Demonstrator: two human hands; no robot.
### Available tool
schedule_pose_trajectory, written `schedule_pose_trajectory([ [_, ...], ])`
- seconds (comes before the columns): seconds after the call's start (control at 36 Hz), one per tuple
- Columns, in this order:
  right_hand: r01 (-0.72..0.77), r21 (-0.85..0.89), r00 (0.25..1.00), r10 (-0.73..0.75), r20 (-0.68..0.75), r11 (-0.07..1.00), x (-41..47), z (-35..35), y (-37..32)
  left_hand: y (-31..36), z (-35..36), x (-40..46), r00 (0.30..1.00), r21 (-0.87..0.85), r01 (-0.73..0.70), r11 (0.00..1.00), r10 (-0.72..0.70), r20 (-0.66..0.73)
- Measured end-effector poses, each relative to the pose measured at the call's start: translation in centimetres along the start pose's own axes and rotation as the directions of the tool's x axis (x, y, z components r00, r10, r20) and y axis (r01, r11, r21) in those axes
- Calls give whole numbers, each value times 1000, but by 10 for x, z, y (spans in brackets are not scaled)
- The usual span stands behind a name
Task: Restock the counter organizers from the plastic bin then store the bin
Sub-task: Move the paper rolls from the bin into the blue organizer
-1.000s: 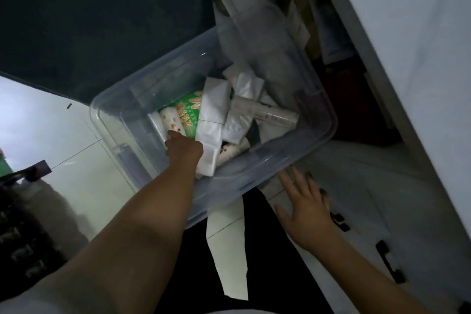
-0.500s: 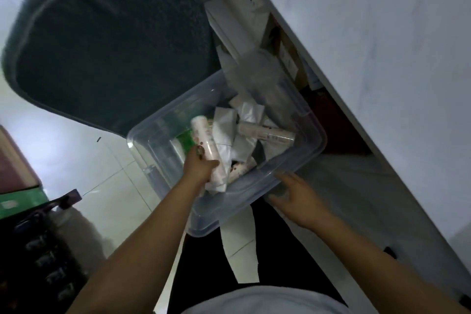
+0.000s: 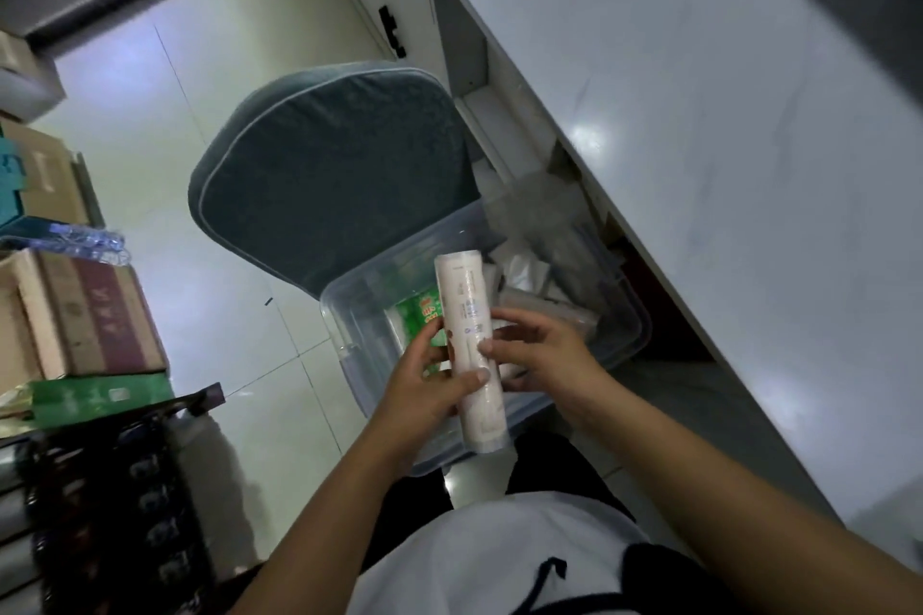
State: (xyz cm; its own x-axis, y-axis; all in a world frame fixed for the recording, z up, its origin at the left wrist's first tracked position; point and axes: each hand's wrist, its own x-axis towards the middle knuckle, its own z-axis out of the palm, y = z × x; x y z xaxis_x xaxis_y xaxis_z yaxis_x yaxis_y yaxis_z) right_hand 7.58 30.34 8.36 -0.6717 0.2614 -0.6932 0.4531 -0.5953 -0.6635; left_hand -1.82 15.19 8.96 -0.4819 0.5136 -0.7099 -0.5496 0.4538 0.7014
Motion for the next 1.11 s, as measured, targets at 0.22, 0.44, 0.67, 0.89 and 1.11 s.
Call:
schedule_pose_trajectory([
  [0.22,-81,-54,983,88,158,995,14,4,13,-11,-20,3,995,-151,58,987,-70,-74],
  [0.44,-119,-519,992,81,-95,847,94,-11,61,-46,-22,6,955,-291,43,956,-125,-271],
  [0.67,-56,-972,994,77,-76,-227,184,-44,106,-71,-31,3,922,-444,10,896,-179,-342],
  [0.89,-114,-907,973,140,-185,-405,237,-69,125,-96,-41,10,889,-487,59,871,-268,-372],
  [1.11,-85,-899,984,103,-142,-430,250,-91,128,-106,-55,28,878,-497,100,862,-312,-363],
])
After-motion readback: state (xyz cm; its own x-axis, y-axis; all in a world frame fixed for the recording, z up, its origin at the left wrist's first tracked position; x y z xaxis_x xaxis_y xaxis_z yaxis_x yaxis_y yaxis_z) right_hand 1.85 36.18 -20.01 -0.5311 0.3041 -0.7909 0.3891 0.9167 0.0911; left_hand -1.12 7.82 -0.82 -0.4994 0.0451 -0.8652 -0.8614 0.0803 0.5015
